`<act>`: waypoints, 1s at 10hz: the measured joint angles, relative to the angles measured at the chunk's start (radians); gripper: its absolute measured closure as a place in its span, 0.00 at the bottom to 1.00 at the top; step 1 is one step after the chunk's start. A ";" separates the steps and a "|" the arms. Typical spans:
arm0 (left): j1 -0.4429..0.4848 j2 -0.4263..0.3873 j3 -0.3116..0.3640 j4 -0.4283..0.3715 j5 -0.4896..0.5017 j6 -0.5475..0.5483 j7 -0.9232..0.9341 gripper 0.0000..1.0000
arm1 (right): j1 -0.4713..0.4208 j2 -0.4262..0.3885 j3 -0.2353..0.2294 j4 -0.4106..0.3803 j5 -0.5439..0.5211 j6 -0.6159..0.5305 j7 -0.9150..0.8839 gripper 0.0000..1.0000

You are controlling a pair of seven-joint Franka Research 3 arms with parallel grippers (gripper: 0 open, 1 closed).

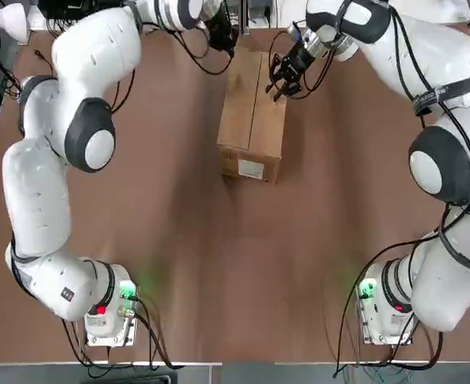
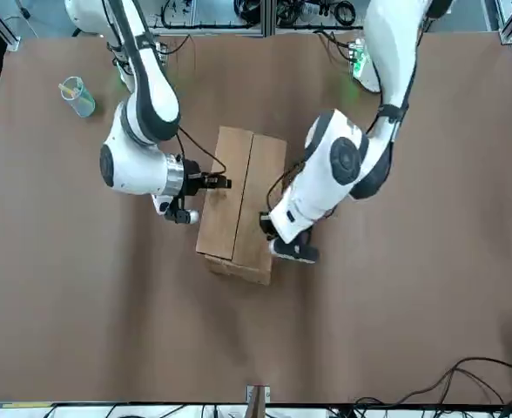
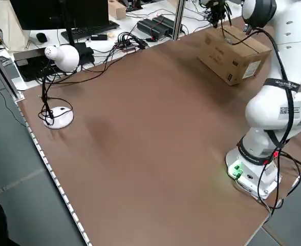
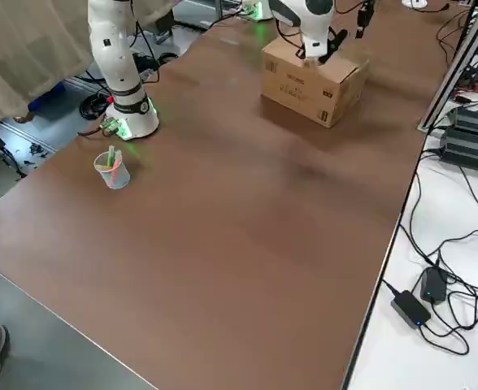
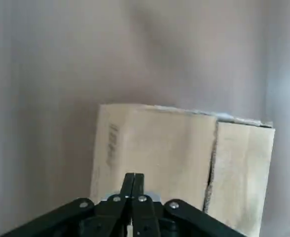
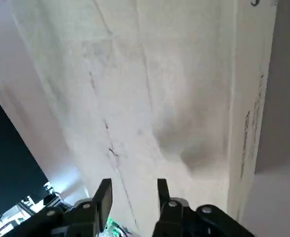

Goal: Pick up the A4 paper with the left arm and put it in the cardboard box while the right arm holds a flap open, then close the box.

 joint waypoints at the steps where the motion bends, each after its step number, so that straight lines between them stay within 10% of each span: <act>1: 0.036 -0.014 0.001 0.003 0.005 -0.038 0.022 0.96 | 0.000 -0.006 -0.010 0.011 -0.007 -0.025 0.010 0.53; 4: 0.154 -0.062 0.006 0.007 0.030 -0.157 0.152 0.89 | -0.001 -0.033 -0.088 0.094 -0.078 -0.195 0.078 0.32; 10: 0.410 -0.159 0.007 0.009 0.226 -0.246 0.418 0.02 | -0.007 -0.047 -0.289 0.310 -0.285 -0.510 0.091 0.00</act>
